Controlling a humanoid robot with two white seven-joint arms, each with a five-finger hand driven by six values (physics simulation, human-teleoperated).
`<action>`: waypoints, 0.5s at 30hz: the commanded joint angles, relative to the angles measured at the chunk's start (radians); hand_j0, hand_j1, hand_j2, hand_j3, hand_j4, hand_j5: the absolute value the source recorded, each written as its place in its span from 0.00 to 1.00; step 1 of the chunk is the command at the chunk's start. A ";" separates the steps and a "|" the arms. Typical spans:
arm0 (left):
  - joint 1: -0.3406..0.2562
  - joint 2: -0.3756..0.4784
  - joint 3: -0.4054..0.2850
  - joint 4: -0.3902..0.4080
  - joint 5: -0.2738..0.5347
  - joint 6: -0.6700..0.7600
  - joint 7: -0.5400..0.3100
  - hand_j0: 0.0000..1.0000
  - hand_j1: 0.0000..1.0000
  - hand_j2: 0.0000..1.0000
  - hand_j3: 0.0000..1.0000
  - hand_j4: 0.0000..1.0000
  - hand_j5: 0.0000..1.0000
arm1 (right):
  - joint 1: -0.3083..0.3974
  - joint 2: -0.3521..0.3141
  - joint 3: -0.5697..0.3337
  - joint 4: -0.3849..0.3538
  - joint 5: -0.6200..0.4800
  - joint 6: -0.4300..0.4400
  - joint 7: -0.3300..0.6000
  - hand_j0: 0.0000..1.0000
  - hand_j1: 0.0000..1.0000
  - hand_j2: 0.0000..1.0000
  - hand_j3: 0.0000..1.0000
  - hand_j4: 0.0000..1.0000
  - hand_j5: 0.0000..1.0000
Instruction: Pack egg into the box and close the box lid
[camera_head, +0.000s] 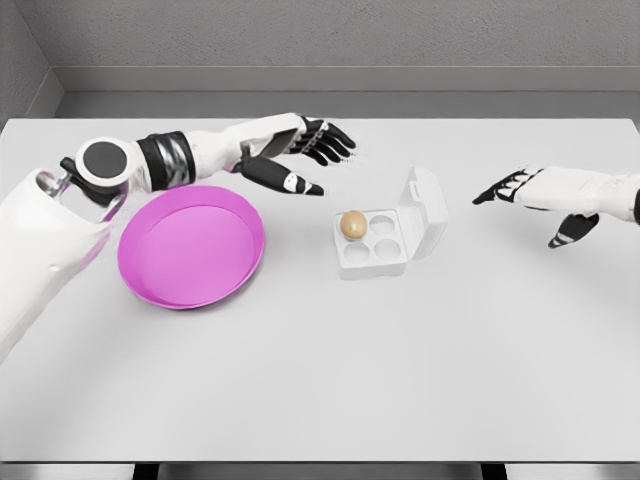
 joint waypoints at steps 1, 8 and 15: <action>0.006 0.145 0.006 -0.081 0.036 0.001 0.000 0.88 0.88 0.88 0.88 0.88 0.88 | 0.005 0.005 0.001 -0.038 -0.005 -0.009 0.000 1.00 1.00 1.00 1.00 1.00 1.00; 0.084 0.280 0.085 -0.190 0.013 0.005 0.000 1.00 1.00 1.00 1.00 1.00 1.00 | 0.014 0.003 -0.002 -0.119 -0.005 -0.009 0.000 1.00 1.00 1.00 1.00 1.00 1.00; 0.169 0.280 0.161 -0.255 -0.050 -0.006 0.000 1.00 1.00 1.00 1.00 1.00 1.00 | 0.015 0.003 -0.004 -0.213 -0.008 -0.007 0.000 1.00 1.00 1.00 1.00 1.00 1.00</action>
